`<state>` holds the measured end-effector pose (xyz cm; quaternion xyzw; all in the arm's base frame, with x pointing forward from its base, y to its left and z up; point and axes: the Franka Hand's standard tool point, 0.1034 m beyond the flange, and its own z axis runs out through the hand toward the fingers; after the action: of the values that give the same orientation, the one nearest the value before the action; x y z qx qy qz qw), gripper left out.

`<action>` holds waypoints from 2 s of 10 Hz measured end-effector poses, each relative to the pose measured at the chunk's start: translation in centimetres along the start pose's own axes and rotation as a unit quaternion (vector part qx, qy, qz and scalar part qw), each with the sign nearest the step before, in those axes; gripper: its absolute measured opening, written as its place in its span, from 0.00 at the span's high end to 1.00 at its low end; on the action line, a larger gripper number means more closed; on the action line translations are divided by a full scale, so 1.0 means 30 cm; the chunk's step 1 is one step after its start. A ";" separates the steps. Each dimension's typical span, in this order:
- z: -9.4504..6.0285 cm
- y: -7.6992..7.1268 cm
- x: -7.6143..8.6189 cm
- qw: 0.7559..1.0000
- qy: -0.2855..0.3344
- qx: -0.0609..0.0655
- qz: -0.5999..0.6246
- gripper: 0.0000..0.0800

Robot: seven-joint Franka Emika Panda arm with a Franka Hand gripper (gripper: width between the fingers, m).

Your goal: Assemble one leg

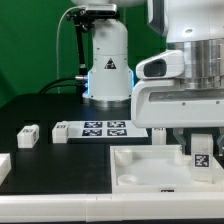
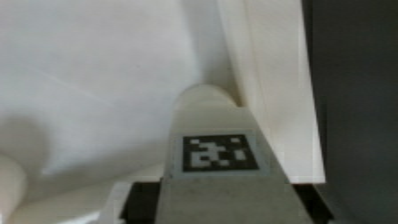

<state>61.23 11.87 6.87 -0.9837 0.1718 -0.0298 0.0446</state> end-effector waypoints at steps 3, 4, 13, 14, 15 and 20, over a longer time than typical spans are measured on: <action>0.003 0.004 -0.001 0.979 -0.001 0.000 0.202 0.64; 0.005 0.002 -0.002 0.968 -0.003 0.002 0.251 0.64; 0.008 -0.017 -0.016 0.896 0.001 0.007 0.445 0.33; 0.008 -0.016 -0.015 0.912 0.001 0.007 0.411 0.23; 0.008 -0.012 -0.013 0.937 0.002 0.006 0.350 0.23; 0.014 0.001 -0.012 0.992 0.003 0.004 0.127 0.19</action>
Offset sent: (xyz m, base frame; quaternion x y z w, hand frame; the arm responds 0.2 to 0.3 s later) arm -0.0064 -0.0054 -0.0127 -0.0231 -0.0226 0.2716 0.9619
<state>60.92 11.99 6.45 -0.9535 0.2958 -0.0272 0.0512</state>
